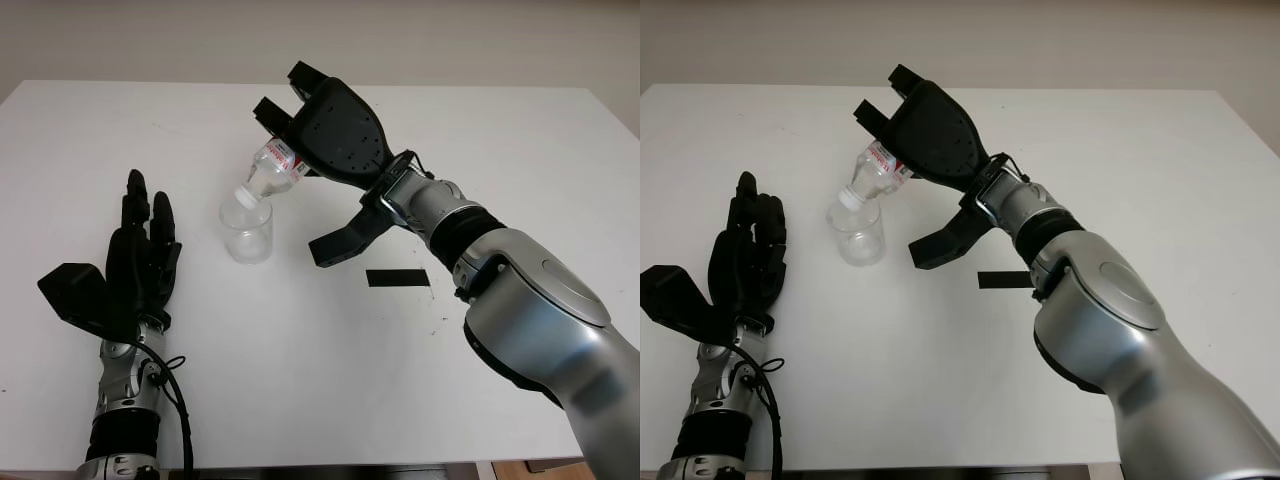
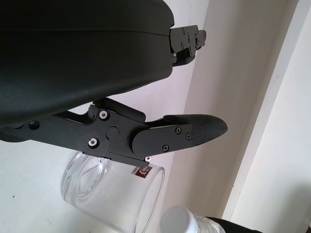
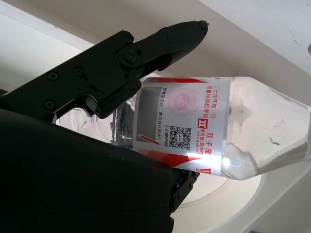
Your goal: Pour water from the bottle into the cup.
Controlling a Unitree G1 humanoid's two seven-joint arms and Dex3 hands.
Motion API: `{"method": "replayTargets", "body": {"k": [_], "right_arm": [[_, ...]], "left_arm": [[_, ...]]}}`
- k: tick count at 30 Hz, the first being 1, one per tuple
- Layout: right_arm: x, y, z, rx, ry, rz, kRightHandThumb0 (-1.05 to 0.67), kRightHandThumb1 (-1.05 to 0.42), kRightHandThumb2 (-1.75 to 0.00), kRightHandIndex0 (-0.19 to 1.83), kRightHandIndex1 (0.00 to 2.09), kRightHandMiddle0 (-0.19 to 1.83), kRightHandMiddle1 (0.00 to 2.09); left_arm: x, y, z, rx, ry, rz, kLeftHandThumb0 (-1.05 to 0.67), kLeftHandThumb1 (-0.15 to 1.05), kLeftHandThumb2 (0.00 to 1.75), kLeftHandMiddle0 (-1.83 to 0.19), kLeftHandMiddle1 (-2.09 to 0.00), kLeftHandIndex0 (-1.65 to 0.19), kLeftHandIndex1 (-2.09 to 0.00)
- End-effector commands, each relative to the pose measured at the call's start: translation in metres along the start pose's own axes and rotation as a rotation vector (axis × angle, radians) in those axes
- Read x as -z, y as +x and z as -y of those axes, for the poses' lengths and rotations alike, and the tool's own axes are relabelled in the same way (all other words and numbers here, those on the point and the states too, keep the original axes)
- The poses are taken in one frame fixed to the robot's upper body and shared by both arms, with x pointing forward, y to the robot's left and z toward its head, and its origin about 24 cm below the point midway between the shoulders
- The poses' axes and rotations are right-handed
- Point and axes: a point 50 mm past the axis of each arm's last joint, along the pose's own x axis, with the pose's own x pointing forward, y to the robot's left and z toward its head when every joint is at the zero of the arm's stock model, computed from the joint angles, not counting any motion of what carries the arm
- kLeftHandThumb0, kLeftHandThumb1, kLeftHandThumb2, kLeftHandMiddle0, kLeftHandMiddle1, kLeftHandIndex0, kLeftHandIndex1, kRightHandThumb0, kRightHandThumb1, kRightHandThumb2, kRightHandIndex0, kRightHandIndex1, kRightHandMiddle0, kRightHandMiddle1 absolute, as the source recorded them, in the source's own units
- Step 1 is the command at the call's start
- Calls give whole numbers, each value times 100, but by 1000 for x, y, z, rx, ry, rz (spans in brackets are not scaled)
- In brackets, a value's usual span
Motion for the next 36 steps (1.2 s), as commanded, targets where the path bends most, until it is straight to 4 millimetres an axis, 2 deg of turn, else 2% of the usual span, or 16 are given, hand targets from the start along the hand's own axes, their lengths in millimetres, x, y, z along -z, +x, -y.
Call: {"method": "replayTargets", "body": {"k": [1, 3, 5, 7, 9, 12, 16, 25, 29, 32, 36], "right_arm": [[12, 9, 8, 23, -36, -13, -53, -105, -24, 119, 209, 37, 181], [12, 8, 8, 20, -9, -29, -53, -105, -23, 119, 209, 39, 184], [11, 7, 7, 31, 87, -90, -52, -105, -20, 121, 209, 43, 198], [12, 5, 6, 33, 236, -190, -49, -105, -16, 123, 209, 59, 207], [14, 2, 2, 3, 372, -298, -45, -105, -24, 125, 209, 79, 209], [15, -3, -3, -24, 502, -413, -44, -105, -28, 123, 209, 90, 209], [17, -19, -15, -36, 802, -639, -43, -105, -28, 141, 209, 109, 209], [21, -50, -32, -23, 1309, -903, -37, -105, -33, 143, 209, 116, 209], [18, -63, -37, -4, 1484, -933, -35, -105, -38, 141, 209, 115, 209], [13, -70, -42, 3, 1621, -982, -36, -105, -39, 134, 209, 107, 209], [7, -77, -42, 38, 1838, -1008, -36, -105, -42, 140, 209, 105, 209]], "left_arm": [[13, -7, -2, -17, -14, -50, -59, 105, 49, 12, -5, 13, -5], [12, -7, -2, -13, -16, -49, -59, 105, 51, 13, -5, 14, -5], [13, -7, -2, -14, -11, -50, -59, 105, 50, 13, -5, 14, -5], [13, -7, -2, -18, -13, -53, -60, 105, 50, 12, -5, 14, -5], [13, -7, -2, -19, -12, -51, -60, 105, 49, 12, -6, 13, -5], [13, -8, -2, -20, -9, -48, -60, 105, 49, 12, -6, 13, -5], [12, -7, -3, -17, -9, -45, -59, 105, 49, 12, -5, 13, -5], [11, -6, -2, -2, 1, -55, -60, 105, 49, 12, -6, 13, -5], [10, -5, -2, 4, 2, -62, -60, 105, 50, 12, -5, 13, -5], [10, -5, -1, 6, -3, -66, -60, 105, 50, 13, -5, 14, -5], [10, -6, 0, 9, 2, -68, -61, 105, 50, 13, -5, 14, -5]]}}
